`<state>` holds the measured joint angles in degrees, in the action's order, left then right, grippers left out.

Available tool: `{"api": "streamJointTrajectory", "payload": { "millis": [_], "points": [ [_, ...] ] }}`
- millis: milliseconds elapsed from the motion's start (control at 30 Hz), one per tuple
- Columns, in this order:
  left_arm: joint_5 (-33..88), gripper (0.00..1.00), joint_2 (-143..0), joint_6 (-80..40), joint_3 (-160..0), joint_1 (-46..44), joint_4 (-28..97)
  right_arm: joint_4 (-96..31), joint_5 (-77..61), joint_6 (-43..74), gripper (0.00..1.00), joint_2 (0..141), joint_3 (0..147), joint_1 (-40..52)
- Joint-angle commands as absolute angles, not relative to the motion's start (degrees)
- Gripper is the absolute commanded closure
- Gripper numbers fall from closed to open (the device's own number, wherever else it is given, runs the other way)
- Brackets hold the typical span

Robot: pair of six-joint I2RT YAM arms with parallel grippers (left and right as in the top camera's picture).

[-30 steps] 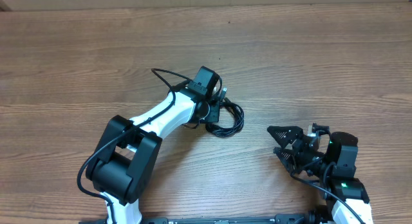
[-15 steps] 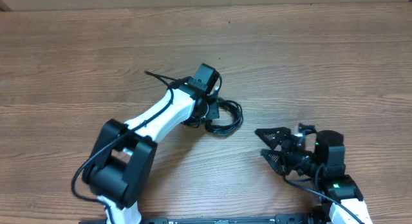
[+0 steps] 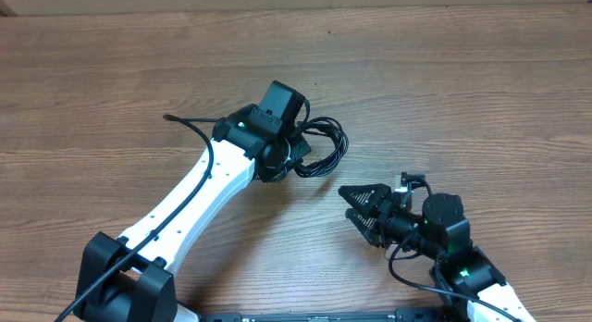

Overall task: Untangle cables
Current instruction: 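Move the right gripper toward the coil held by the left gripper, then grasp a cable strand with the right gripper and pull apart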

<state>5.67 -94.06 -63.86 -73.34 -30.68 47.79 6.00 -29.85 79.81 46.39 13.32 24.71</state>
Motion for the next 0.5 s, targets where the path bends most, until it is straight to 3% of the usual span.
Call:
{"api": "streamJointTrajectory", "payload": {
  "millis": [0,267,467],
  "points": [
    [9.87,0.96,-92.71,-66.41,-74.56,-30.94,48.62,6.9,-24.01,87.29,0.28,47.99,14.22,26.83],
    [11.9,0.96,-92.71,-66.19,-74.56,-30.94,48.86,18.5,-22.11,88.58,0.29,55.94,14.22,28.86],
    [12.12,0.96,-92.71,-65.8,-74.56,-31.44,48.84,26.89,-21.91,90.76,0.37,62.76,14.24,29.3]
  ]
}}
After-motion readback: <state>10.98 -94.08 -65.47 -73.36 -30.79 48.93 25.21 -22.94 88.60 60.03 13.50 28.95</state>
